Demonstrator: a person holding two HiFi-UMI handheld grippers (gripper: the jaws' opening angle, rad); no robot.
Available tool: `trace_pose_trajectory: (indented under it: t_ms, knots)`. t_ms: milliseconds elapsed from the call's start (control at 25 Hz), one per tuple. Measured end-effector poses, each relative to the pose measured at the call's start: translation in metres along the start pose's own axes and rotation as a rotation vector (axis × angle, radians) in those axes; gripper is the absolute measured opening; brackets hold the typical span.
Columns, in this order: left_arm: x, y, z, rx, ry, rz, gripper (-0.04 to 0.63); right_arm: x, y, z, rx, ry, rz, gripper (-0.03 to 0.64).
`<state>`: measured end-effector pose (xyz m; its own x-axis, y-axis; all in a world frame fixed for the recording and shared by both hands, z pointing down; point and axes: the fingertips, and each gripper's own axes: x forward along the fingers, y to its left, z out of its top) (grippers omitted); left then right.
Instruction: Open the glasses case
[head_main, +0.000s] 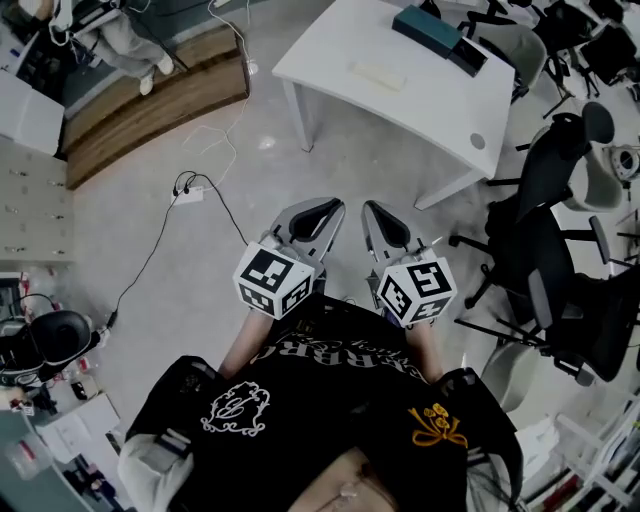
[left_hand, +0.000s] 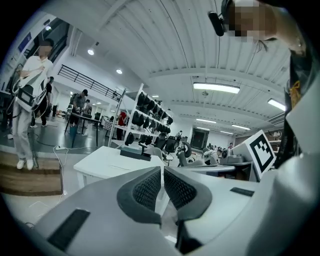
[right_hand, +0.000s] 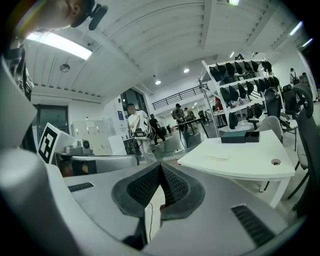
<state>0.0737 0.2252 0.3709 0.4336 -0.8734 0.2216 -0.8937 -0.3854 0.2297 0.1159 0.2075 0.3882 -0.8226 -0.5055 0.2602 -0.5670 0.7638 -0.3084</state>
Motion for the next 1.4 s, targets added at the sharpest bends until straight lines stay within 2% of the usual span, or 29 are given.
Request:
trace_pose_trajectory:
  t_ms: [280,680,840,1000,1400]
  knots:
    - [0.025,0.071,0.040,0.022,0.003,-0.048,0.034,0.071,-0.015,0.039,0.032,-0.017,-0.052,0.014]
    - [0.045,0.142,0.058,0.062,0.006,-0.146,0.034,0.149,-0.020,0.059,0.033,-0.038,-0.128,0.014]
    - [0.048,0.160,0.063,0.075,0.014,-0.184,0.034,0.166,-0.020,0.062,0.039,-0.046,-0.166,0.014]
    - [0.053,0.176,0.061,0.056,0.019,-0.197,0.034,0.176,-0.021,0.061,0.037,-0.031,-0.190,0.014]
    - [0.111,0.186,0.056,0.043,0.054,-0.232,0.034,0.193,-0.080,0.061,0.078,-0.004,-0.232,0.014]
